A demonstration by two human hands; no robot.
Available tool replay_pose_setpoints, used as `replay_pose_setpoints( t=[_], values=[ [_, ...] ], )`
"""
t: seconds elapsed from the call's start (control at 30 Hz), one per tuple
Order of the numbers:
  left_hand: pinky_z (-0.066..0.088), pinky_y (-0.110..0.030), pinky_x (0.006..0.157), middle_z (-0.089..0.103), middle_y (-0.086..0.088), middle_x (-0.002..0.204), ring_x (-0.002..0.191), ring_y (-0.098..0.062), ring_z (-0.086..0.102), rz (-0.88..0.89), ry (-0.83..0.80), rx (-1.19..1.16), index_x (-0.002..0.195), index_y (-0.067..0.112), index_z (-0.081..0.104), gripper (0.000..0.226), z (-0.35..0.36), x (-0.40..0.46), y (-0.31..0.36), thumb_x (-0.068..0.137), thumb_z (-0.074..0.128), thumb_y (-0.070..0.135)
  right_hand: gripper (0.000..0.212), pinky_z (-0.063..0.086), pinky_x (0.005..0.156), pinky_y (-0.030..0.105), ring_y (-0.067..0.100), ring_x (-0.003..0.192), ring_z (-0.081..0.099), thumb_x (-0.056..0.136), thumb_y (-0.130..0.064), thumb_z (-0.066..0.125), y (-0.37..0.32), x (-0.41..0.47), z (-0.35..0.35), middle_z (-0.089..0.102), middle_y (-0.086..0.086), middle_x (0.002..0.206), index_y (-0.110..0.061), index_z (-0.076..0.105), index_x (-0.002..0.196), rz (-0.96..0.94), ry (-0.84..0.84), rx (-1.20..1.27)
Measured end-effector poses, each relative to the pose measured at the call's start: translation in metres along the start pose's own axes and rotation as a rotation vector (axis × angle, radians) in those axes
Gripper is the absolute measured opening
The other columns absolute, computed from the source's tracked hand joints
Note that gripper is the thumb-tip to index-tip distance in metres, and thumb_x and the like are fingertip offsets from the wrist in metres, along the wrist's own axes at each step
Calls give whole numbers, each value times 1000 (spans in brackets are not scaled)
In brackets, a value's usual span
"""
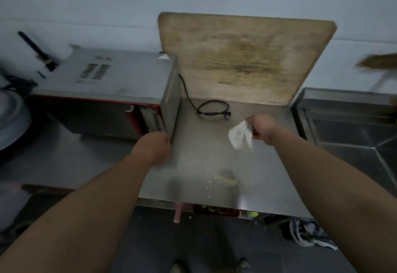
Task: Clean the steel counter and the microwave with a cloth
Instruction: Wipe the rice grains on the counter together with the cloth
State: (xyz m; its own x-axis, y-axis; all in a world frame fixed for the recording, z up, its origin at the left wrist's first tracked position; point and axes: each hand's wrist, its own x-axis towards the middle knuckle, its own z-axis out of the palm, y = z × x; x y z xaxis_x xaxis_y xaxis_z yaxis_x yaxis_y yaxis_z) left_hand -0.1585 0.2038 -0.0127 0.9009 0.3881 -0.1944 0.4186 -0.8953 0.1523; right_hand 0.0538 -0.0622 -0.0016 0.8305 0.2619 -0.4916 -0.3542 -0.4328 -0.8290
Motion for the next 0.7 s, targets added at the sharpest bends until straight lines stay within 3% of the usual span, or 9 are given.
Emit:
replay_pose_setpoints(
  t=[0.2, 0.37, 0.53, 0.7],
  values=[
    [49, -37, 85, 67, -12, 115, 106, -32, 63, -205, -24, 56, 107, 14, 68, 29, -2, -43, -127, 99, 44, 28, 21, 50, 66, 35, 24, 65, 58, 95, -10, 54, -31, -13, 124, 61, 13, 77, -10, 60, 76, -29, -106, -94],
    [47, -35, 84, 67, -13, 113, 103, -32, 63, -324, -49, 14, 108, 14, 68, 29, -1, -69, -195, 99, 45, 29, 18, 52, 66, 33, 26, 74, 64, 92, -25, 64, -39, -31, 200, 66, 13, 79, -7, 65, 87, -20, -254, -97],
    [49, -38, 91, 66, -12, 118, 107, -32, 61, -345, -49, -32, 114, 15, 67, 29, 2, -77, -221, 98, 47, 30, 4, 55, 65, 32, 22, 78, 67, 88, -5, 68, -40, -42, 245, 68, 11, 85, -8, 65, 90, -13, -365, -178],
    [49, -37, 91, 67, -10, 117, 106, -30, 62, -347, -33, -49, 113, 17, 67, 28, 6, -77, -230, 99, 45, 29, 10, 55, 62, 31, 22, 78, 67, 88, -3, 66, -36, -31, 286, 69, 11, 93, -11, 69, 93, -1, -472, -201]
  ],
)
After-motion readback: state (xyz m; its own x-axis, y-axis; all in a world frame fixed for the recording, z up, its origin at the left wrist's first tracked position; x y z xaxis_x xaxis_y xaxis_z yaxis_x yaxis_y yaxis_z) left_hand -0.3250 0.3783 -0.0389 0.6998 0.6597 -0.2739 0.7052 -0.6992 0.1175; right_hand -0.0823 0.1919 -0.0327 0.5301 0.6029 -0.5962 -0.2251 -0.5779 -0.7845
